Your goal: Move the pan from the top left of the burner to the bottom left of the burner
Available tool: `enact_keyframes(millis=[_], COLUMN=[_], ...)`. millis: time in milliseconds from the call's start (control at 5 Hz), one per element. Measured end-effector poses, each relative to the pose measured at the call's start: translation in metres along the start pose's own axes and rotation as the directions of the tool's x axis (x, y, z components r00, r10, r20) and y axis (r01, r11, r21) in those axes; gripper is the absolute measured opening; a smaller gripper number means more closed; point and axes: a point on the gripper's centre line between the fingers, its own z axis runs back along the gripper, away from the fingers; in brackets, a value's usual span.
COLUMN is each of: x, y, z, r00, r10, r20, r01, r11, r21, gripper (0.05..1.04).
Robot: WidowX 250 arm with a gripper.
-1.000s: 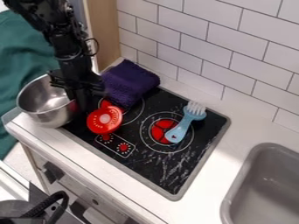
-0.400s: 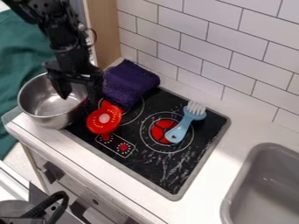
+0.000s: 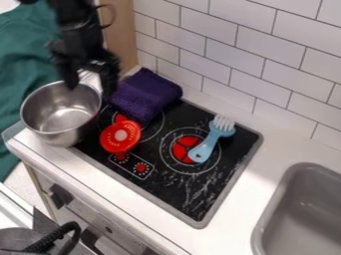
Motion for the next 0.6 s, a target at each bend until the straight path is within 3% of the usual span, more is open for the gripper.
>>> enact_keyframes(millis=[600], x=[0.011], y=[-0.07], z=[0.013], r00=[0.998], r10=[-0.053], r20=[0.027], r01=[0.054], r11=[0.998], r21=[-0.03], gripper=[1.007])
